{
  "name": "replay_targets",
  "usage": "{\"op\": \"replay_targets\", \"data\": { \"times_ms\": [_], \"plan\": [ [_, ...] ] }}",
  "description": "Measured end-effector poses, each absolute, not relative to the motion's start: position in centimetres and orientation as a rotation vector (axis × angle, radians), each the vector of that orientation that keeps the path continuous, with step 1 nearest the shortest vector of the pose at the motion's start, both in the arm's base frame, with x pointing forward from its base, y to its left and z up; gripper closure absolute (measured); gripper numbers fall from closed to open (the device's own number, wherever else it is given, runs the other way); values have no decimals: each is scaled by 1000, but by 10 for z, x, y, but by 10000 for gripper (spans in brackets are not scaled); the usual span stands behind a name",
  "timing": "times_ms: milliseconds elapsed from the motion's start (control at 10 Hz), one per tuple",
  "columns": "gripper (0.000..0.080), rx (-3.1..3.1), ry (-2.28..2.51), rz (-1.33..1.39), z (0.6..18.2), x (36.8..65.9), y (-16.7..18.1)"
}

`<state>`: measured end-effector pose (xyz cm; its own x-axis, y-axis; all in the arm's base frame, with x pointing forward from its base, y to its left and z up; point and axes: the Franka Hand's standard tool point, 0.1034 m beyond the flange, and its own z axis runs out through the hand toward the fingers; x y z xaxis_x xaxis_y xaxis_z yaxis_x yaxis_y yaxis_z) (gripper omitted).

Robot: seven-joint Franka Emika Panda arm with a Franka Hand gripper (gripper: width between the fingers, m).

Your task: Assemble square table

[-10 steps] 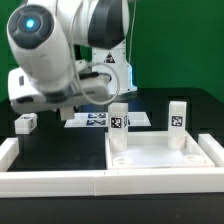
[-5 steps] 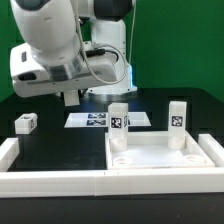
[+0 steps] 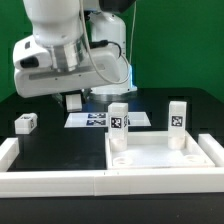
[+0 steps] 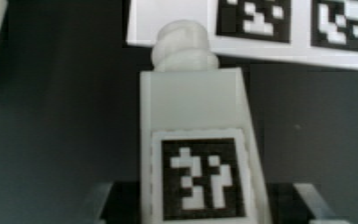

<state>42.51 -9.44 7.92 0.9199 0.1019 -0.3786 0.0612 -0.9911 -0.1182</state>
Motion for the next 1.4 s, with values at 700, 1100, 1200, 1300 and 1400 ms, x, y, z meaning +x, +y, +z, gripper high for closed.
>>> {"op": "replay_targets", "data": {
  "times_ms": [700,1100,1200,1300,1400],
  "plan": [
    [506,-3061,-29,-5,121,457,-91],
    [506,-3065,-6,-358,131,477,-97],
    [506,-3051,-8,-406,140,489,-89],
    [506,-3045,2,-510,150,503,-87],
    [506,-3035,39,-575,156,511,-81]
  ]
}}
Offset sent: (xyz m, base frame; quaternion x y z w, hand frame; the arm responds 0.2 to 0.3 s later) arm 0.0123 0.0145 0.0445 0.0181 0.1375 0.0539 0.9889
